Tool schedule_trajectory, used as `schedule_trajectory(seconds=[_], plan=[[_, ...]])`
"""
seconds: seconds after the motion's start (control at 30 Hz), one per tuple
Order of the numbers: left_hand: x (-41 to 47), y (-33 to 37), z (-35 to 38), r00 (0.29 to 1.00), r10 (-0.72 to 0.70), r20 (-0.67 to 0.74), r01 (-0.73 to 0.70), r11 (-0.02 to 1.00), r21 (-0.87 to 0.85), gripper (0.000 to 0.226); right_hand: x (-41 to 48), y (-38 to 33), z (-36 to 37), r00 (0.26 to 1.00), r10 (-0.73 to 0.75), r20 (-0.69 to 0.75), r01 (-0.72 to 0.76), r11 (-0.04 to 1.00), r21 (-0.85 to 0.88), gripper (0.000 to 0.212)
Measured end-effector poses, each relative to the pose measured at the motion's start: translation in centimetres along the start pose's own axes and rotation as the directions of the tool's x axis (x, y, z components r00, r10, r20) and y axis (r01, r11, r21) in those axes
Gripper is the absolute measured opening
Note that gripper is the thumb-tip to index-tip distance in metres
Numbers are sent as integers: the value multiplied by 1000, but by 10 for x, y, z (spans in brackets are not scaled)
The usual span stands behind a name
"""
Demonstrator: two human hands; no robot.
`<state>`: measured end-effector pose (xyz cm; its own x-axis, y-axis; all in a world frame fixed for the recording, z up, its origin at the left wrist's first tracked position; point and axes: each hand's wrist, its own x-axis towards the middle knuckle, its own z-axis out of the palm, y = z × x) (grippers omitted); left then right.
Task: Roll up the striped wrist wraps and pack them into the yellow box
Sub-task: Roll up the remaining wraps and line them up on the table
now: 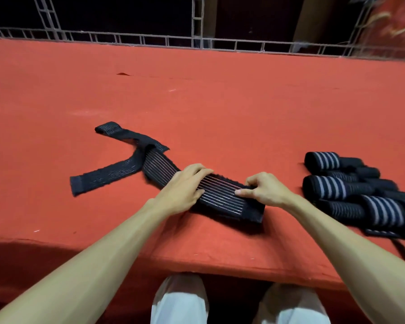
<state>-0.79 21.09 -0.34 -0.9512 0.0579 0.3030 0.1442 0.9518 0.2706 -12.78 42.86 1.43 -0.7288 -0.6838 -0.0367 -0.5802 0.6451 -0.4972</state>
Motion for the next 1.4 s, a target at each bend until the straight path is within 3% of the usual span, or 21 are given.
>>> schedule_trajectory(seconds=[0.1, 0.27, 0.4, 0.53, 0.63, 0.73, 0.83, 0.93, 1.07, 1.23, 1.4], plan=[[15, -3, 9, 997, -77, 27, 79, 996, -47, 53, -3, 24, -2, 992, 119, 34, -116, 991, -70, 46], [13, -25, 30, 952, -197, 235, 187, 980, 63, 52, 4, 50, 1, 971, 238, 21, -229, 953, -196, 39], [7, -26, 43, 966, -195, 172, 195, 981, 16, 46, 21, 40, 8, 979, 199, -50, -201, 883, -424, 34], [20, -34, 52, 979, -184, 89, 189, 981, -48, 39, 47, 16, 21, 997, 36, -72, -44, 992, -116, 29], [18, -38, 66, 976, -215, -7, 214, 973, -84, 34, 60, -2, 39, 1000, 9, -18, -7, 996, 85, 28], [17, -38, 71, 969, -237, -66, 232, 969, -80, 32, 72, -3, 57, 999, 45, -7, -45, 995, 87, 31], [19, -37, 70, 966, -249, -65, 244, 967, -78, 31, 77, 0, 66, 987, 109, -120, -109, 994, 4, 27], [20, -35, 69, 963, -260, -63, 256, 964, -73, 30, 76, -1, 72, 962, 157, -224, -142, 986, 82, 36], [21, -34, 68, 962, -264, -66, 262, 964, -47, 31, 75, 5, 73, 938, 201, -281, -115, 949, 294, 43], [20, -35, 68, 965, -255, -70, 252, 967, -48, 31, 71, 10, 69, 922, 279, -268, -125, 870, 476, 24], [21, -35, 67, 970, -234, -62, 232, 972, -44, 35, 65, 16, 63, 894, 353, -277, -116, 777, 618, 21]])
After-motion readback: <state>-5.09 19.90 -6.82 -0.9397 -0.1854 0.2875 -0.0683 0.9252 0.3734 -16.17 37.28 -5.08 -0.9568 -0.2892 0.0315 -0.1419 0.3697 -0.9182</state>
